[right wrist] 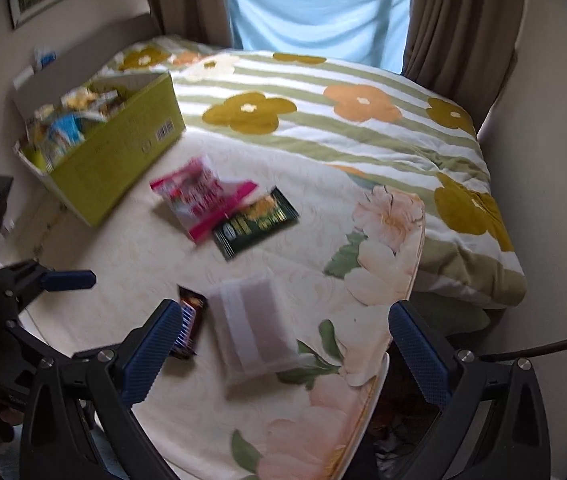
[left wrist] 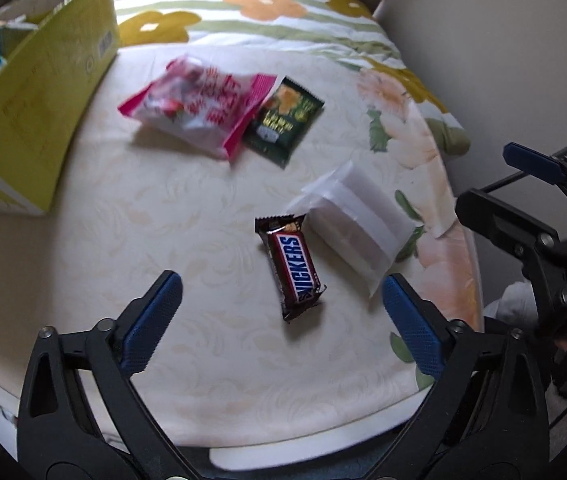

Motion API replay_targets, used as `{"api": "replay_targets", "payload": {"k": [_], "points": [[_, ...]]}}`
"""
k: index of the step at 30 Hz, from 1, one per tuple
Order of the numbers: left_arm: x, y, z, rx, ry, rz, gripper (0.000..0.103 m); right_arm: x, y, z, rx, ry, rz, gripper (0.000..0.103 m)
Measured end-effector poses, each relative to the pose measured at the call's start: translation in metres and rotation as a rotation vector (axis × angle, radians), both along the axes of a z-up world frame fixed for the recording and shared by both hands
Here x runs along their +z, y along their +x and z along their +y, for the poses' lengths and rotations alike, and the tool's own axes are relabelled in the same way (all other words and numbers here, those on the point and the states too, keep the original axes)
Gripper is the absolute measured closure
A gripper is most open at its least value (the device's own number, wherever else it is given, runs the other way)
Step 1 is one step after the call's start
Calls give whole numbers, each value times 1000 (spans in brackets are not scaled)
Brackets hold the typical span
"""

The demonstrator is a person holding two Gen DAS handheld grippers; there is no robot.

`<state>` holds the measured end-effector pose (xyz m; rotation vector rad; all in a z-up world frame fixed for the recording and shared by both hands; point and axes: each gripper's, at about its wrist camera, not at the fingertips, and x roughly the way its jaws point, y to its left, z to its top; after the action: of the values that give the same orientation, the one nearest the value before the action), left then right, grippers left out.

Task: Organize snacks
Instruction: 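Move both tools back toward the Snickers bar and white packet, then grasp the Snickers bar with left tool while right tool grasps the white packet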

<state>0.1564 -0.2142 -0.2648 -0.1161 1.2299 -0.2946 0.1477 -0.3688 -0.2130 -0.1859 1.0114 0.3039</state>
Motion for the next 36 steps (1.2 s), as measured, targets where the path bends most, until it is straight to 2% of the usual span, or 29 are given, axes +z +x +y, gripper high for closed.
{"api": "replay_targets", "payload": {"k": [5,11,14,15,17,18,25,34,36], "points": [[-34,9,-9,38,41,33,25,-27,3,-8,5,43,50,0],[-49,12,-21,37,95,19,30,-47,7,-10,14,53,83,0],[-49,13,-27,27,122,-3,51,-52,9,-10,21,60,88,0],[-49,14,-29,21,126,-6,54,-52,10,-11,25,65,89,0],[-48,14,-33,5,146,-16,74,-53,11,-11,32,72,92,0],[-48,14,-36,-1,157,-19,78,-54,11,-11,35,72,92,0],[-47,14,-33,-12,143,-12,77,-62,12,-7,65,82,105,0],[-46,12,-24,1,142,-16,77,-86,12,5,118,82,128,1],[-45,12,-23,3,139,-18,77,-91,12,9,134,75,132,7]]}}
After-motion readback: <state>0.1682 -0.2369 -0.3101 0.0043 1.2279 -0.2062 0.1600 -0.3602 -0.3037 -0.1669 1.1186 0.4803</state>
